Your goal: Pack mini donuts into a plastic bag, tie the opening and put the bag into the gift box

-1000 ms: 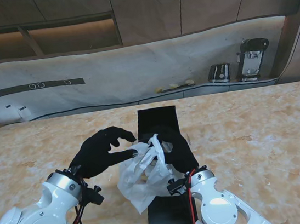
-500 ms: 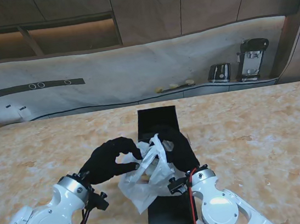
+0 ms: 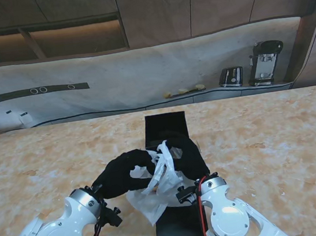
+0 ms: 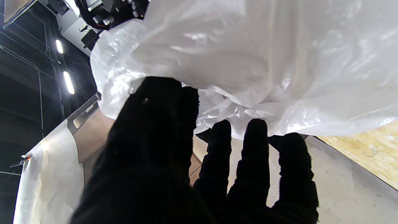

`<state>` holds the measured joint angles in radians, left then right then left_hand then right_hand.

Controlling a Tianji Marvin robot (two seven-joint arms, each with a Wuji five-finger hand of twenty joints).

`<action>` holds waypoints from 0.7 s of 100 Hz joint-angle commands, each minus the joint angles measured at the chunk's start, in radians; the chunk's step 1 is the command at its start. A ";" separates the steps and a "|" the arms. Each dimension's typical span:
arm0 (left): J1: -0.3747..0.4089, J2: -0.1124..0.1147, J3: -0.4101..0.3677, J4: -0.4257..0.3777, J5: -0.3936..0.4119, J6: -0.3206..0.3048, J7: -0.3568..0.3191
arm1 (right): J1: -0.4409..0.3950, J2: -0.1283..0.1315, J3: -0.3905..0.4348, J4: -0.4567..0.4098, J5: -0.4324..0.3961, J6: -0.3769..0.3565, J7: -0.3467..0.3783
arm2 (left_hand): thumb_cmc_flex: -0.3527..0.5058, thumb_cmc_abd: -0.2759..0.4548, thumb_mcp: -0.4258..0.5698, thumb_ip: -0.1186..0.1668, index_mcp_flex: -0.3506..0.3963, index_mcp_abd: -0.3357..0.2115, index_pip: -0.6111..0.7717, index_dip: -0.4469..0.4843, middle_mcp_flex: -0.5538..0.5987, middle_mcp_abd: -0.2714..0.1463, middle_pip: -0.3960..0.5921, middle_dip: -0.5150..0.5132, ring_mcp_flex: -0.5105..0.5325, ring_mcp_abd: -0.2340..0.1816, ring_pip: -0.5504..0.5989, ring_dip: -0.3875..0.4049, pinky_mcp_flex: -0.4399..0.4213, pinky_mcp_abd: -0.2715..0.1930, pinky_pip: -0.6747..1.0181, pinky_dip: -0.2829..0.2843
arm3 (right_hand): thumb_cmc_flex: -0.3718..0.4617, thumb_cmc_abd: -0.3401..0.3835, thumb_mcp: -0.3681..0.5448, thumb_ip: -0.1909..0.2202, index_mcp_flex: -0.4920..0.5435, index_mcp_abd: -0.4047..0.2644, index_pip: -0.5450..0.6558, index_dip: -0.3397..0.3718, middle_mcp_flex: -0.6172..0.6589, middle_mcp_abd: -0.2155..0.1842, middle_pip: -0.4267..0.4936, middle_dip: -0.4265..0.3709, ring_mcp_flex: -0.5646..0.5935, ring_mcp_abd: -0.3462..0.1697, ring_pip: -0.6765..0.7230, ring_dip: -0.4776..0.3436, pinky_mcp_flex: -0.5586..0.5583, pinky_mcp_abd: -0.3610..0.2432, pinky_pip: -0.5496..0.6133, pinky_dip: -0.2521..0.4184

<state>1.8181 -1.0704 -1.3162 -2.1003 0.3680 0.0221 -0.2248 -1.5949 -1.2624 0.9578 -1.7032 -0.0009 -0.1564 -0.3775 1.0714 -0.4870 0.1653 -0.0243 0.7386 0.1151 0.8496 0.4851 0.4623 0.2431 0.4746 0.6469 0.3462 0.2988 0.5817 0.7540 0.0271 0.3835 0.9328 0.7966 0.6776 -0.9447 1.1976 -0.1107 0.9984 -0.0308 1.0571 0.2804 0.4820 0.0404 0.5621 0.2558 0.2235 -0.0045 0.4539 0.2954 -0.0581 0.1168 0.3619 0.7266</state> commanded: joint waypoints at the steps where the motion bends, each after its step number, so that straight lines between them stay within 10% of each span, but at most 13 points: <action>1: 0.011 -0.001 -0.002 -0.013 -0.017 0.007 -0.023 | -0.001 -0.013 -0.007 0.005 -0.005 0.004 0.005 | -0.011 -0.029 -0.026 -0.006 0.009 -0.004 -0.012 0.022 -0.036 -0.022 -0.005 -0.011 -0.027 -0.018 -0.023 -0.006 -0.022 -0.008 -0.013 0.001 | 0.031 0.016 0.058 0.059 0.025 -0.038 0.001 -0.010 -0.005 -0.002 0.000 0.056 -0.006 -0.025 0.017 0.024 -0.011 -0.029 0.008 -0.001; 40: 0.008 0.027 -0.038 -0.014 -0.081 -0.025 -0.163 | 0.019 -0.016 -0.016 0.016 -0.009 0.019 0.006 | -0.127 0.018 0.018 0.002 -0.113 0.032 -0.202 0.054 -0.155 -0.026 -0.064 -0.032 -0.132 -0.042 -0.091 -0.027 -0.076 -0.041 -0.101 -0.005 | 0.032 0.018 0.056 0.061 0.023 -0.041 0.002 -0.011 -0.014 0.000 0.006 0.057 -0.012 -0.025 0.025 0.027 -0.015 -0.030 0.004 0.005; 70: -0.004 0.024 -0.010 -0.019 -0.109 0.051 -0.160 | 0.027 -0.016 -0.025 0.028 -0.033 0.019 0.002 | -0.251 0.073 -0.179 -0.009 -0.173 0.085 -0.341 0.017 -0.200 -0.002 -0.098 -0.042 -0.167 -0.031 -0.122 -0.037 -0.095 -0.053 -0.145 0.010 | 0.039 0.021 0.054 0.063 0.021 -0.041 0.002 -0.011 -0.029 0.003 0.009 0.058 -0.025 -0.024 0.026 0.028 -0.023 -0.031 0.001 0.009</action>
<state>1.8118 -1.0407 -1.3359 -2.1097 0.2535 0.0671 -0.3776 -1.5650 -1.2683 0.9393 -1.6800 -0.0251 -0.1363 -0.3838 0.8622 -0.4335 0.0472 -0.0182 0.5948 0.1943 0.5500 0.5196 0.3021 0.2463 0.3853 0.6177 0.2133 0.2749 0.4804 0.7315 -0.0461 0.3593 0.8008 0.7966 0.6776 -0.9445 1.1977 -0.1001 0.9984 -0.0308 1.0513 0.2707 0.4816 0.0430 0.5638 0.3093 0.2209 -0.0045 0.4666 0.3059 -0.0665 0.1168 0.3625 0.7266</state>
